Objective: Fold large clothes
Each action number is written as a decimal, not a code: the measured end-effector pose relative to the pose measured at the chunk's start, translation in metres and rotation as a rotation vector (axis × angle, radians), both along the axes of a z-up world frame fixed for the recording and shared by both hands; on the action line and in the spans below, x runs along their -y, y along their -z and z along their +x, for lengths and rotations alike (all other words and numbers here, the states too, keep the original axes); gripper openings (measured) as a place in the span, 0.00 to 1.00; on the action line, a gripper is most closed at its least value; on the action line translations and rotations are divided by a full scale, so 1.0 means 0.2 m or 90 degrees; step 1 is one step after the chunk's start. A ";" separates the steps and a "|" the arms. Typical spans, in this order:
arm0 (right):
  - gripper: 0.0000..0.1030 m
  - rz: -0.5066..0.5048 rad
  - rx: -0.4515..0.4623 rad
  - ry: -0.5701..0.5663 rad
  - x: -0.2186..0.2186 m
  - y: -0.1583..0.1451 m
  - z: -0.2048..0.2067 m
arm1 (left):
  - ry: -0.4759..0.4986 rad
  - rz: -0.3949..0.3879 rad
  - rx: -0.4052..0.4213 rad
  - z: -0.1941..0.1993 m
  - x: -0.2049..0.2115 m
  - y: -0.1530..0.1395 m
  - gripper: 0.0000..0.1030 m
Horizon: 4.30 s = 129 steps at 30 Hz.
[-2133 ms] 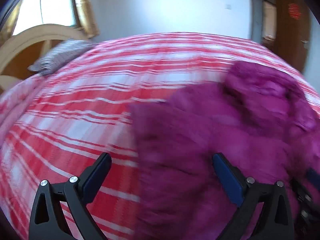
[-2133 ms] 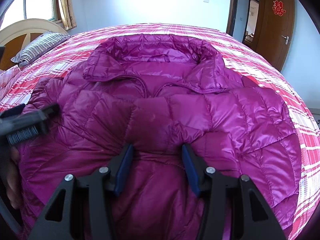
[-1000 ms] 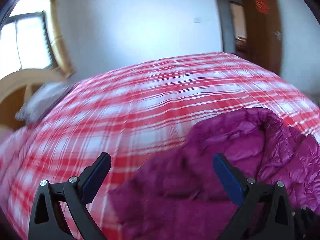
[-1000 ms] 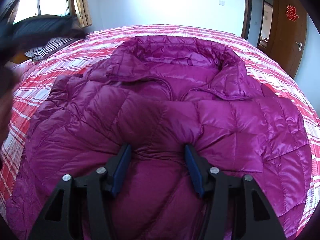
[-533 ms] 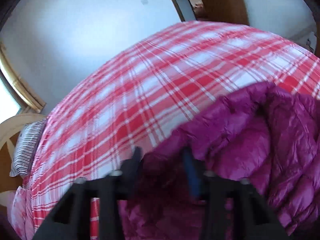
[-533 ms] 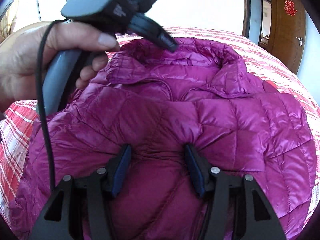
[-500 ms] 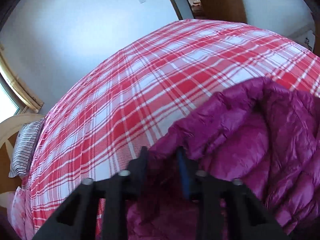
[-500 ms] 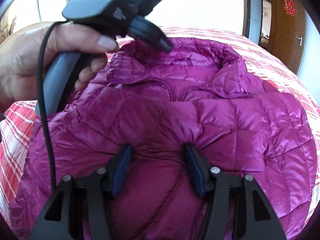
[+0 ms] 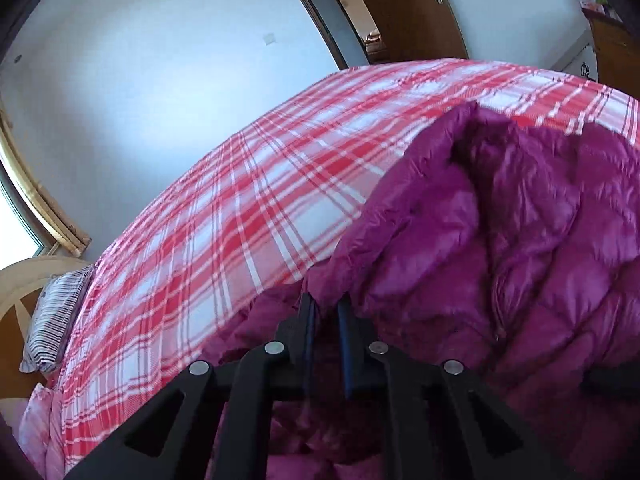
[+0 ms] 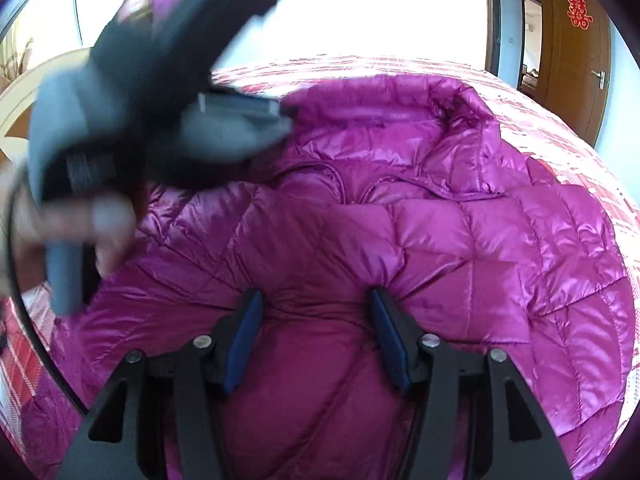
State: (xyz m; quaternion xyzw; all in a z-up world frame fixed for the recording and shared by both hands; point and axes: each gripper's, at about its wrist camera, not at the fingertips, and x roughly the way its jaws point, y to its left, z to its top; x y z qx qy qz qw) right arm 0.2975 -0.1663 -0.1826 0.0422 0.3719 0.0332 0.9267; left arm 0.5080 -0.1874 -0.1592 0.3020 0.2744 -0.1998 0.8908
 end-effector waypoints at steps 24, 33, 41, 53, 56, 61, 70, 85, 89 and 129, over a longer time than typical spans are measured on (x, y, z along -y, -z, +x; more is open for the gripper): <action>0.49 0.000 -0.075 0.102 0.61 -0.25 0.65 | -0.021 -0.049 -0.006 0.03 -0.04 0.06 0.11; 0.49 0.015 -0.093 0.101 0.67 -0.13 0.55 | -0.015 -0.216 0.064 -0.12 -0.23 -0.25 0.71; 0.49 0.001 -0.098 0.091 0.65 -0.10 0.54 | -0.129 -0.093 -0.025 0.20 -0.10 -0.11 0.71; 0.54 0.088 -0.015 0.119 0.70 -0.37 0.63 | -0.126 -0.062 -0.045 0.20 -0.10 0.05 0.71; 0.44 0.070 -0.076 0.102 0.67 -0.26 0.71 | -0.133 -0.097 -0.020 0.17 -0.15 -0.03 0.71; 0.42 0.017 -0.102 0.081 0.66 -0.12 0.65 | -0.168 -0.158 -0.006 0.16 -0.19 -0.15 0.71; 0.45 -0.006 -0.086 0.084 0.67 -0.05 0.60 | -0.187 -0.064 -0.076 0.24 -0.11 0.08 0.77; 0.47 -0.080 -0.075 0.099 0.58 -0.03 0.61 | -0.205 -0.080 -0.095 0.29 -0.14 0.12 0.85; 0.48 -0.028 -0.075 0.117 0.61 -0.13 0.60 | -0.205 -0.085 -0.096 0.29 -0.14 0.12 0.85; 0.49 -0.098 -0.076 0.048 0.46 -0.04 0.65 | -0.208 -0.093 -0.103 0.30 -0.15 0.13 0.87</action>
